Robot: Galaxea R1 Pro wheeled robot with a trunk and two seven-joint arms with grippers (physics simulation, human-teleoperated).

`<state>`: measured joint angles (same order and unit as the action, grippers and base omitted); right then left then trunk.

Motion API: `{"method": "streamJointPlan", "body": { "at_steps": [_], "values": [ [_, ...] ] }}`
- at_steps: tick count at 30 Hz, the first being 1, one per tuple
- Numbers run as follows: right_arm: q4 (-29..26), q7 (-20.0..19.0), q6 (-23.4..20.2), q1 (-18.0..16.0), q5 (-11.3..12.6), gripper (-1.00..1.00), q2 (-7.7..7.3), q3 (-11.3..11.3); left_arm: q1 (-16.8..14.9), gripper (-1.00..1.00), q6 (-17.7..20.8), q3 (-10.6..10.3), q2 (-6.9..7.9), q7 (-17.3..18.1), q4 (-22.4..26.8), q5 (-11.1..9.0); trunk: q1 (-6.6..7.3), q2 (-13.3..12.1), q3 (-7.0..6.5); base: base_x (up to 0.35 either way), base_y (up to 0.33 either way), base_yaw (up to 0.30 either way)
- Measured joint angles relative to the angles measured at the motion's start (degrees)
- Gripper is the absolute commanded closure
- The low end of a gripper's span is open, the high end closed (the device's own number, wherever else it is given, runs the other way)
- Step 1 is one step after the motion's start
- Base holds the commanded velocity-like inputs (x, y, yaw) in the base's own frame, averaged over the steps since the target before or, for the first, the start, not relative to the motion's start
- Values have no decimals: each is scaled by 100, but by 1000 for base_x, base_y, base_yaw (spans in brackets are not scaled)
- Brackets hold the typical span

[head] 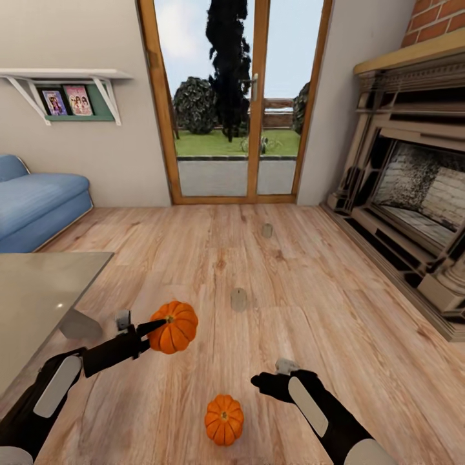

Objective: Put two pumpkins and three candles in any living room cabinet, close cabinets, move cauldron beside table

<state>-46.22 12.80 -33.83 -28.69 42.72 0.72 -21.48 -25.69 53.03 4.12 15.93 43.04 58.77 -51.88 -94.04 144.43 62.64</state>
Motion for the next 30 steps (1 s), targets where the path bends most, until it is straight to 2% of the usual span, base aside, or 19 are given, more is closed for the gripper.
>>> {"method": "streamJointPlan", "body": {
  "at_steps": [4,6,9,10,11,13,15,18,23,30],
  "values": [
    [20,-37,21,-33,-30,-100,0,-2,-27,100,19,28,-226,-553,143,-78,-10,5,89,0,0,0],
    [23,-42,23,-63,-36,-100,1,-6,-34,100,27,42,-385,-967,439,-118,-15,8,133,0,0,0],
    [24,-43,25,-104,-50,-100,14,-10,-37,100,21,76,-537,-1445,741,-115,-23,12,199,0,0,0],
    [24,-44,25,-111,-80,-100,43,-24,-37,100,15,92,-573,-1547,785,-105,-26,14,222,0,0,0],
    [24,-44,27,-117,-143,-100,132,-59,-38,100,9,133,-607,-1645,819,-102,-28,15,244,0,0,0],
    [24,-44,28,-123,-243,-100,378,-105,-37,100,4,198,-628,-1720,848,-105,-33,18,288,0,0,0],
    [24,-47,26,-124,-278,-100,478,-115,-36,100,2,211,-631,-1736,844,-107,-38,20,332,0,0,0],
    [24,-149,18,-125,-285,-100,523,-120,-33,100,3,254,-624,-1729,856,-122,-46,24,399,0,0,0],
    [24,-407,3,-125,-278,-100,539,-123,-30,100,18,460,-613,-1708,867,-137,-59,31,510,0,0,0],
    [25,-439,1,-125,-280,-100,537,-118,-29,100,13,494,-598,-1704,873,-129,-77,41,665,0,0,0]
  ]
}}
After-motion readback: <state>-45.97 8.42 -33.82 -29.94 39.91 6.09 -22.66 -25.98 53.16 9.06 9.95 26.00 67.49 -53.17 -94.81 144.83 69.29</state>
